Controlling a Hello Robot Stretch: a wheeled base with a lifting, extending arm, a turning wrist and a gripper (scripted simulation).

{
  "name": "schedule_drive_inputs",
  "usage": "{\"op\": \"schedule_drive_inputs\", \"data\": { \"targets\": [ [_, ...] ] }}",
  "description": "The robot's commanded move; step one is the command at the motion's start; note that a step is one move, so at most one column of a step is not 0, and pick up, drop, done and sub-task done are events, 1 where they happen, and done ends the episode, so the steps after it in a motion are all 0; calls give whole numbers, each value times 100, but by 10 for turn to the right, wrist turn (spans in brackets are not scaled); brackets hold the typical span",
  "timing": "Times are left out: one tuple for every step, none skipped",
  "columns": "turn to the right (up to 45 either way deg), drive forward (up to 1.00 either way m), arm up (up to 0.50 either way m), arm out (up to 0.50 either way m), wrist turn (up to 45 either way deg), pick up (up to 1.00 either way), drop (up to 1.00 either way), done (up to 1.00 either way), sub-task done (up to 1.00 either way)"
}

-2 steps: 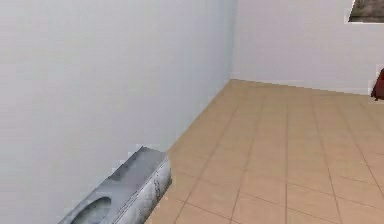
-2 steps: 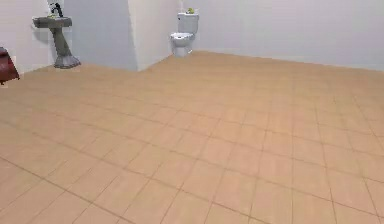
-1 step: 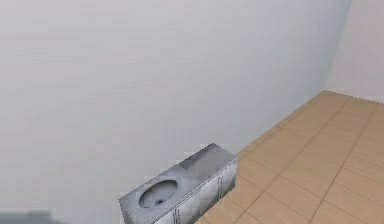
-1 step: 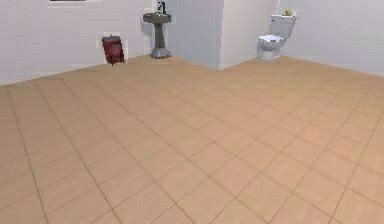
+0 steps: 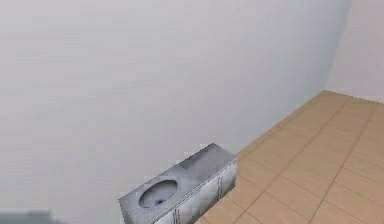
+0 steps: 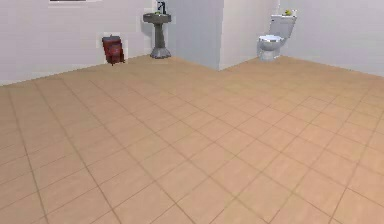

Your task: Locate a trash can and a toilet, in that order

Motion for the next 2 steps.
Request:
{"op": "schedule_drive_inputs", "data": {
  "targets": [
    [450,0,0,0,0,0,0,0,0],
    [450,0,0,0,0,0,0,0,0]
  ]
}}
